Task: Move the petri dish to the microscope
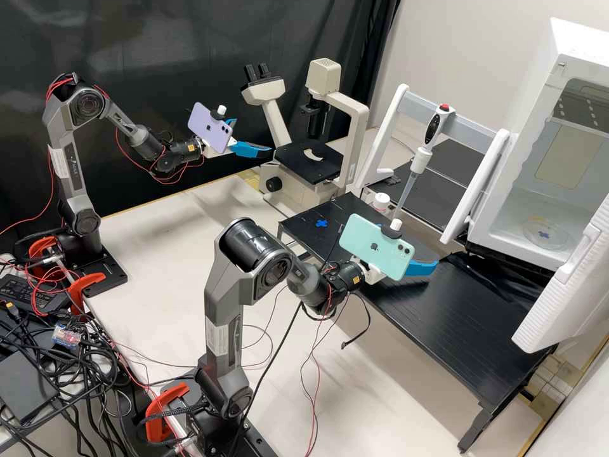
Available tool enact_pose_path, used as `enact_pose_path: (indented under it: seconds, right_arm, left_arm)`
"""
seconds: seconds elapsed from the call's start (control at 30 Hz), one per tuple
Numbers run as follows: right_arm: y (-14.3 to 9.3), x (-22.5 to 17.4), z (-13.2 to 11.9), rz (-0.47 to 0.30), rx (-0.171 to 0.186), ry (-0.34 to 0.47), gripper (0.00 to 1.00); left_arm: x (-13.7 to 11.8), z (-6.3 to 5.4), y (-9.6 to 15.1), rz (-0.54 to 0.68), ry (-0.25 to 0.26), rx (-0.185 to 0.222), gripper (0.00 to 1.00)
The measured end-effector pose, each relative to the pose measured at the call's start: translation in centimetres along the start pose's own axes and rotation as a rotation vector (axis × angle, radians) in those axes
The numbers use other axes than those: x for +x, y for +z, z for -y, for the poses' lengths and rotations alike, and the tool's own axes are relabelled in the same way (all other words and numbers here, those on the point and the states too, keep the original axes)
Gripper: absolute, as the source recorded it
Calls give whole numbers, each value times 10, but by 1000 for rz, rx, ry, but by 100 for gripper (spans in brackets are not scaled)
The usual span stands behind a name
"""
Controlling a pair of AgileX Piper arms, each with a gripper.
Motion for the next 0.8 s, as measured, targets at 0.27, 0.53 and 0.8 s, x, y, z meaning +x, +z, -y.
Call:
enact_pose_path:
  seconds: [0.27,0.53,0.8]
  right_arm:
    - [1,-1,0,4,0,-2,100]
    - [23,-14,-18,45,22,34,100]
    - [48,-26,-58,55,94,171,100]
  left_arm:
    - [0,0,0,0,0,0,100]
    - [0,0,0,0,0,0,100]
    - [0,0,0,0,0,0,100]
